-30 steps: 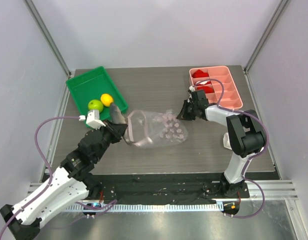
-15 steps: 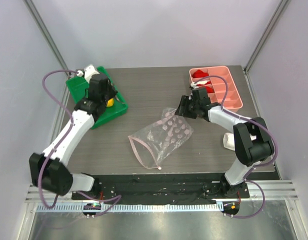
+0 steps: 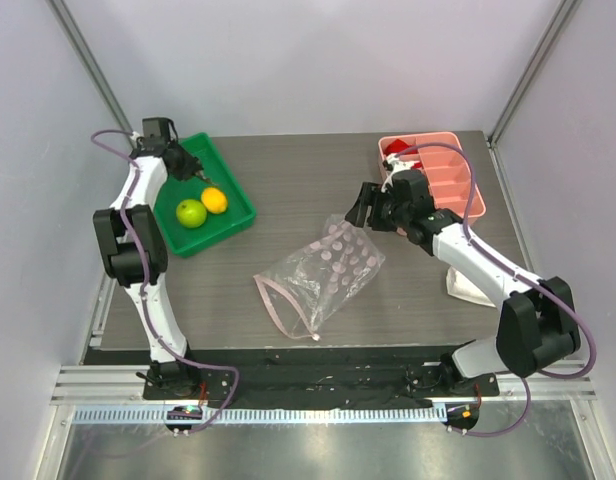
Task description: Open the zip-top bag and remove the fake food
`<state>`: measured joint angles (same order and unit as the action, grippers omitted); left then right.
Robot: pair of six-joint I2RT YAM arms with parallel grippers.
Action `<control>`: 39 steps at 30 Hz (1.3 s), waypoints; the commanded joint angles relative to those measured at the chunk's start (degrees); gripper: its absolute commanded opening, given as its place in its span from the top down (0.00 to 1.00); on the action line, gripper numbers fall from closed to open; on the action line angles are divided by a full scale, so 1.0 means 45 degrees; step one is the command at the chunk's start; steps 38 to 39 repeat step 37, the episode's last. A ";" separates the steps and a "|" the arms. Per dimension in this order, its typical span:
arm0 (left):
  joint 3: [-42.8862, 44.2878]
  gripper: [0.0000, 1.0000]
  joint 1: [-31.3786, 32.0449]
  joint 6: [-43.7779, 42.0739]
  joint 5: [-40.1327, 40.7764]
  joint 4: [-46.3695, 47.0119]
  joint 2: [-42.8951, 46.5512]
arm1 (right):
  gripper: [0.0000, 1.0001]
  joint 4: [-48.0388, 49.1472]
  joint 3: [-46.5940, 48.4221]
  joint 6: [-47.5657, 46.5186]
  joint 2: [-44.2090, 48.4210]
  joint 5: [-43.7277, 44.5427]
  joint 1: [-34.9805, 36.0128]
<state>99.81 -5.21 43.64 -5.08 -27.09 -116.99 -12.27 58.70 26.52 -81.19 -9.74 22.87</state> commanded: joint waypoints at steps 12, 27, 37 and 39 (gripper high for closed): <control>0.4480 0.20 -0.0385 -0.0576 0.0229 -0.3352 -0.2753 | 0.30 -0.0280 -0.0817 -0.0230 0.1537 -0.0278 0.0249; -0.6953 0.00 0.5701 -0.0772 0.1705 0.0178 0.8334 | 0.00 -0.2526 -0.1695 -0.0230 0.4250 0.1615 0.1245; -1.3212 0.00 1.2074 0.1475 0.4740 0.5372 1.5134 | 0.00 -0.2314 -0.3627 0.0102 0.7276 0.1055 0.1265; -1.3212 0.00 1.2074 0.1475 0.4740 0.5372 1.5134 | 0.00 -0.2314 -0.3627 0.0102 0.7276 0.1055 0.1265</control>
